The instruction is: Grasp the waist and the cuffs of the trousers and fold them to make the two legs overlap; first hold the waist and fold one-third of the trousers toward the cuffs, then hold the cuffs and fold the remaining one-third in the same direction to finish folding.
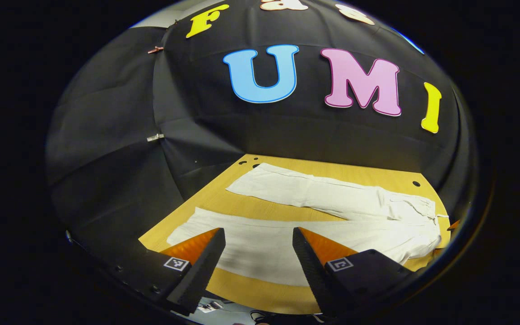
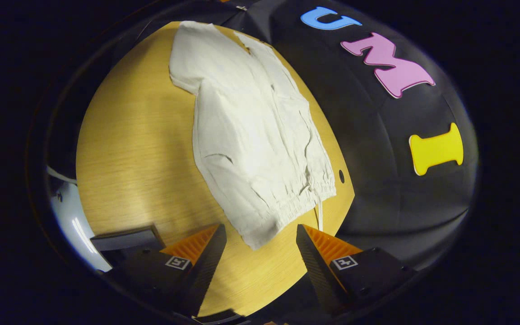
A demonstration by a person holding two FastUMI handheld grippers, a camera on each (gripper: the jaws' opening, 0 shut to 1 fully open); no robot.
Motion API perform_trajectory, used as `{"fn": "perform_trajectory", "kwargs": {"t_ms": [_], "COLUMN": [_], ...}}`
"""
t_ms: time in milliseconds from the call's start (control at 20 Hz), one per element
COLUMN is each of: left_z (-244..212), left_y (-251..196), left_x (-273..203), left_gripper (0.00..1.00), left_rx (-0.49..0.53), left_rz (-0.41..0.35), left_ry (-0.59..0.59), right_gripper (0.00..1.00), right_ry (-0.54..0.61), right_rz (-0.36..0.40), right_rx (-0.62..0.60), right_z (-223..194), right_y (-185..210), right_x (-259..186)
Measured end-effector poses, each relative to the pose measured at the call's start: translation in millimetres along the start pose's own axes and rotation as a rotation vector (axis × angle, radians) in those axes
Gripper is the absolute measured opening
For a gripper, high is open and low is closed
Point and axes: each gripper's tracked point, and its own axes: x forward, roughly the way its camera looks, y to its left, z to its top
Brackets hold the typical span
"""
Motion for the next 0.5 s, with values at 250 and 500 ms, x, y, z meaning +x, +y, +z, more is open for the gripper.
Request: {"fn": "perform_trajectory", "kwargs": {"t_ms": [250,500], "left_z": [0,2], "left_y": [8,18], "left_x": [3,8], "left_gripper": [0.95,0.97], "left_rx": [0.065,0.076], "left_rz": [0.026,0.037], "left_ry": [-0.006,-0.001], "right_gripper": [0.91,0.77], "right_ry": [0.006,0.076], "right_rz": [-0.046,0.019], "right_rx": [-0.159,-0.134], "right_z": [18,18], "right_y": [-16,-17], "right_x": [33,53]}}
